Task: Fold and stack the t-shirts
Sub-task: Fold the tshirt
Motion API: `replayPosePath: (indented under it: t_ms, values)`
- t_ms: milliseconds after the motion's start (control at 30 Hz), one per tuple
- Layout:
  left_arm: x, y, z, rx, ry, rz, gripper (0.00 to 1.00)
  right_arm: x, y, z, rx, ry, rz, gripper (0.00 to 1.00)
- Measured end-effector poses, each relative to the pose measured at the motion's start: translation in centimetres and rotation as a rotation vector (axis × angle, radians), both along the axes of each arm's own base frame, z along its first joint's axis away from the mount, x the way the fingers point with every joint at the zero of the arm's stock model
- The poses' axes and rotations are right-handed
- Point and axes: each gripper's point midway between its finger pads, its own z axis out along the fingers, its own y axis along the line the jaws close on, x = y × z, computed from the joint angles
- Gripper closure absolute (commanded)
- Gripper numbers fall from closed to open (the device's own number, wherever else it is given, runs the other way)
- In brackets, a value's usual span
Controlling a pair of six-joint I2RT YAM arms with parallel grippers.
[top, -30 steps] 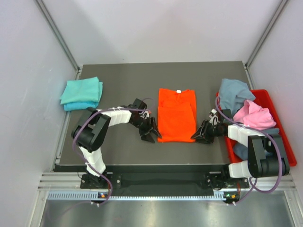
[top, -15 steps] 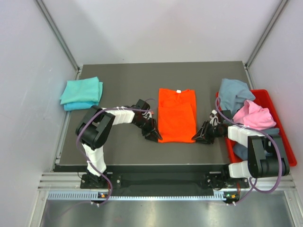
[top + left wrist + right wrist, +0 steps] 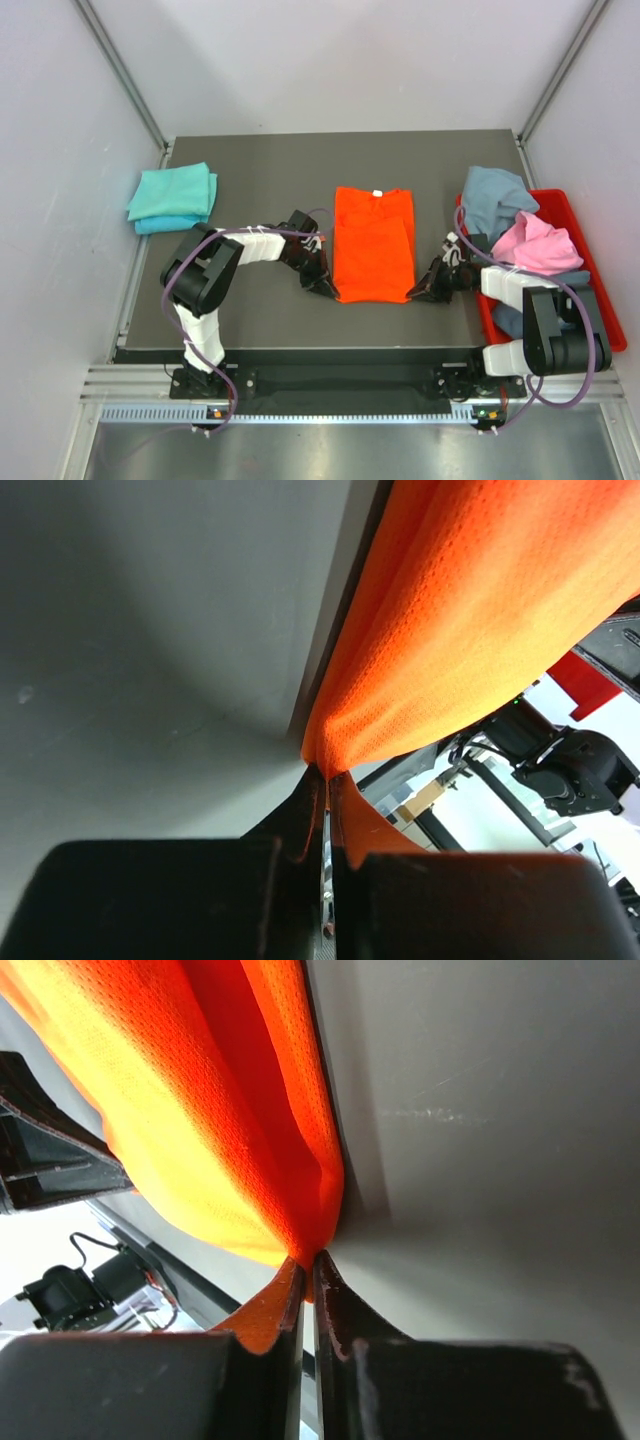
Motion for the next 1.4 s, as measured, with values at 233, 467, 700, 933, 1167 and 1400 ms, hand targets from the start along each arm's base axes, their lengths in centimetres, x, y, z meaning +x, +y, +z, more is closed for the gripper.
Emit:
replayPosePath:
  t_ms: [233, 467, 700, 933, 1167, 1400]
  values:
    - [1.0, -0.2, 1.5, -0.006, -0.068, -0.025, 1.00, -0.1, 0.0, 0.8, 0.001, -0.001, 0.022, 1.00]
    - [4.2, -1.6, 8.4, -0.089, -0.313, -0.066, 1.00, 1.9, 0.5, 5.4, 0.029, -0.109, 0.050, 1.00]
    - [4.2, -1.2, 11.0, -0.099, -0.391, -0.102, 1.00, 2.7, 0.5, 8.7, 0.025, -0.198, 0.073, 1.00]
    - [4.1, -0.8, 11.7, -0.076, -0.408, -0.137, 1.00, 2.2, 0.3, 9.6, 0.013, -0.191, 0.084, 1.00]
    - [9.0, 0.0, 14.9, -0.108, -0.513, -0.076, 1.00, 7.3, 0.2, 12.6, 0.019, -0.290, 0.058, 1.00]
    - [16.5, 0.6, 12.9, -0.092, -0.512, 0.002, 1.00, 13.7, 0.5, 11.7, 0.035, -0.295, 0.033, 1.00]
